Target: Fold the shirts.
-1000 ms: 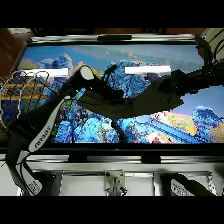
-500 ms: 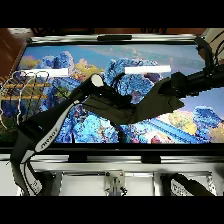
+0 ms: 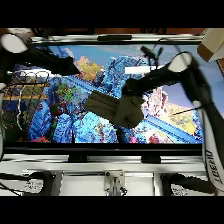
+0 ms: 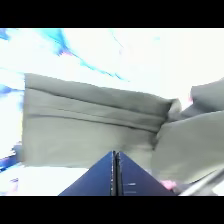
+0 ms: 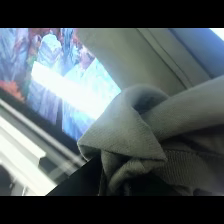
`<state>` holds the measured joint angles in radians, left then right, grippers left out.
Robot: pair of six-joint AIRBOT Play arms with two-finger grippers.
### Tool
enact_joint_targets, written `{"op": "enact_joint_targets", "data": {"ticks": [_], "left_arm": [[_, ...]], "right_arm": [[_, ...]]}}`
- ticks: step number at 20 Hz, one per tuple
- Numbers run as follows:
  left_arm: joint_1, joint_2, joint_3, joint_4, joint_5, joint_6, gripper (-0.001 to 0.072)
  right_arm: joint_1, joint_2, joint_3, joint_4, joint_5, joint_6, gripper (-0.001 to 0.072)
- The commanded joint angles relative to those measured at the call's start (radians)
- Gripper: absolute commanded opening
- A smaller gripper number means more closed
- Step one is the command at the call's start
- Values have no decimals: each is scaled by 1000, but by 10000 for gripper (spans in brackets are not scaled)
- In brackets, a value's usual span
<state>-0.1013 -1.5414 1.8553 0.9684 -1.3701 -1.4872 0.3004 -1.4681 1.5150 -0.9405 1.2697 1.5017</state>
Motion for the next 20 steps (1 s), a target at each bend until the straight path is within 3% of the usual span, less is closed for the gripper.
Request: {"op": "enact_joint_targets", "data": {"ticks": [1,6,7,9,11,12,15,17,20], "left_arm": [[157,134,0,24,-38,1,32],[188,199,0,24,-39,0,32],[181,197,-1,24,-39,1,32],[166,196,-14,24,-37,1,32],[151,196,-45,24,-36,6,32],[144,196,-64,24,-33,10,32],[139,196,-117,24,-11,13,32],[140,196,-133,25,-7,29,32],[140,196,-132,28,-7,40,32]], "right_arm": [[114,-167,1,72,-218,-11,59],[164,-314,1,301,-404,-74,61],[165,-327,1,329,-420,-74,117],[165,-338,1,415,-439,-126,510],[158,-333,1,485,-421,-203,517],[148,-326,1,486,-396,-204,547],[97,-287,3,444,-269,-217,547],[45,-241,3,317,-176,-187,547],[-58,-153,3,-85,-9,-15,547]]}}
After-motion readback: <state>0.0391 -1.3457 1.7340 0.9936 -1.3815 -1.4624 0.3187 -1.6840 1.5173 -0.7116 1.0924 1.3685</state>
